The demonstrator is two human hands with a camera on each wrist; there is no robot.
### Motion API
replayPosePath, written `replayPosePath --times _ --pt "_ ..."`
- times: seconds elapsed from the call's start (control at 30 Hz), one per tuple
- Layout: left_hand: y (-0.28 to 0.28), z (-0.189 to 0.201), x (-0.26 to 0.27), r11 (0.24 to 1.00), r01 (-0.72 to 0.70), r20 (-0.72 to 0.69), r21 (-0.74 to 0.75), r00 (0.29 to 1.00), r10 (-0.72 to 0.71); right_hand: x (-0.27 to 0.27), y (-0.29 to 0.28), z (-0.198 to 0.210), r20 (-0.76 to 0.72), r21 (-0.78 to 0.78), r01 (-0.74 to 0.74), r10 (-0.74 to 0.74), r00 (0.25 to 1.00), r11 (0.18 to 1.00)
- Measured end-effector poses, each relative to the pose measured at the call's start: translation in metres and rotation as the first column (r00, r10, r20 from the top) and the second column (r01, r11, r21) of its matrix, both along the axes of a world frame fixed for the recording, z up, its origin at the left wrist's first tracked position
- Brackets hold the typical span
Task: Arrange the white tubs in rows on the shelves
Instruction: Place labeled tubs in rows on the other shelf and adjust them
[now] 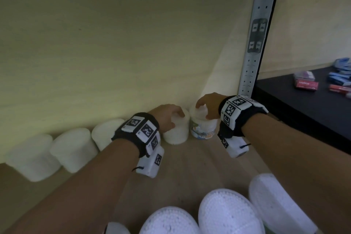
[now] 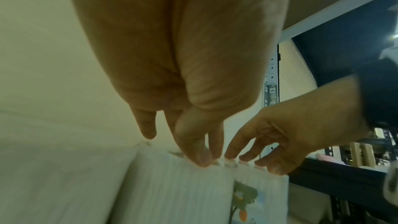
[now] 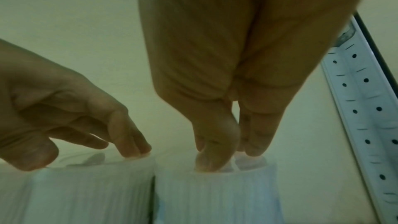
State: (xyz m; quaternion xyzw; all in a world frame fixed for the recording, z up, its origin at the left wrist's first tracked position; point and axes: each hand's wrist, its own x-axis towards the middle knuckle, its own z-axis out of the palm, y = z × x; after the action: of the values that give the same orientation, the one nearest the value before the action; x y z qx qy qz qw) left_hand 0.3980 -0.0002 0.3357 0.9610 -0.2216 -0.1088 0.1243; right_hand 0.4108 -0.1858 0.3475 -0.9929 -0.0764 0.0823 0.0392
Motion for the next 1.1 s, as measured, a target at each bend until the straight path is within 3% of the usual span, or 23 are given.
replayPosePath --times 0.17,0.3,0.37,0.53,0.7,0.97,1.1 --pt "-0.004 0.008 0.002 1.0 0.017 -0.044 -0.003 0.999 -0.018 -0.003 0.0 -0.003 0.047 0.049 0.023 -0.026 0.999 0.999" --pt "-0.019 -0.004 0.001 0.984 -0.157 0.162 -0.085 0.972 0.169 -0.002 -0.002 -0.007 0.053 0.046 0.032 -0.035 0.998 0.998" --pt "-0.022 -0.013 0.004 0.969 -0.245 0.201 -0.043 0.948 0.248 0.0 -0.003 -0.005 0.002 0.058 0.023 -0.023 1.0 0.998" --pt "-0.022 -0.02 0.008 0.967 -0.248 0.243 0.067 0.943 0.225 0.005 -0.004 0.001 -0.083 0.074 0.003 0.003 0.997 0.997" --pt "-0.021 -0.016 0.009 0.972 -0.218 0.193 0.083 0.961 0.199 0.002 -0.003 0.0 -0.063 0.066 -0.01 0.014 0.998 0.998" --pt "-0.019 -0.003 0.005 0.995 -0.087 -0.024 0.055 0.996 0.089 -0.003 -0.004 0.001 -0.022 0.066 -0.022 0.023 0.999 0.998" --pt "-0.019 -0.002 0.001 0.984 -0.143 0.006 -0.105 0.99 0.144 -0.006 -0.003 0.004 -0.031 0.041 -0.029 0.031 0.999 0.999"
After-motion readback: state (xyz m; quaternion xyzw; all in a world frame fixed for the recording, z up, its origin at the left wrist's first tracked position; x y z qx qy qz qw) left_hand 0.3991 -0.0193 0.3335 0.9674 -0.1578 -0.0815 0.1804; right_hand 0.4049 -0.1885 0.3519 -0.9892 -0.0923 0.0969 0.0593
